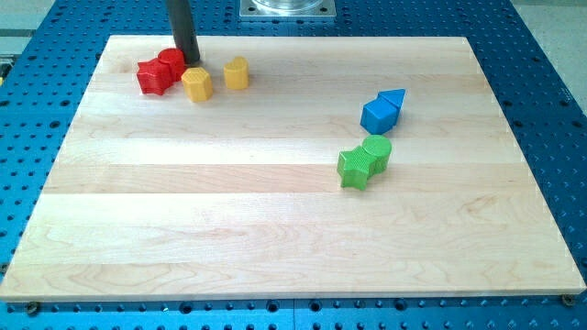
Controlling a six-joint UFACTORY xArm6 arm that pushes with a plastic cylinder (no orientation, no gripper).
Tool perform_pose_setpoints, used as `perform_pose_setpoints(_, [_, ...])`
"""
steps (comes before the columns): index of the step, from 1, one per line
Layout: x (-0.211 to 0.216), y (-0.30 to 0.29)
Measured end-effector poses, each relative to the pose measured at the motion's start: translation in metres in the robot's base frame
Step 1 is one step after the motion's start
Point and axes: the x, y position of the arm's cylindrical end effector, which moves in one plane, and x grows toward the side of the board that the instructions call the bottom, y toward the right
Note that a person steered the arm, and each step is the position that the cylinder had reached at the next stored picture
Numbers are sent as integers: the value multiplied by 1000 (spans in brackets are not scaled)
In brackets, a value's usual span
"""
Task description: Move the red circle into the red star
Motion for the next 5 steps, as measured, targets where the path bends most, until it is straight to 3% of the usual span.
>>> perform_pose_setpoints(4, [60, -6])
perform_pose_setpoints(5, [69, 24])
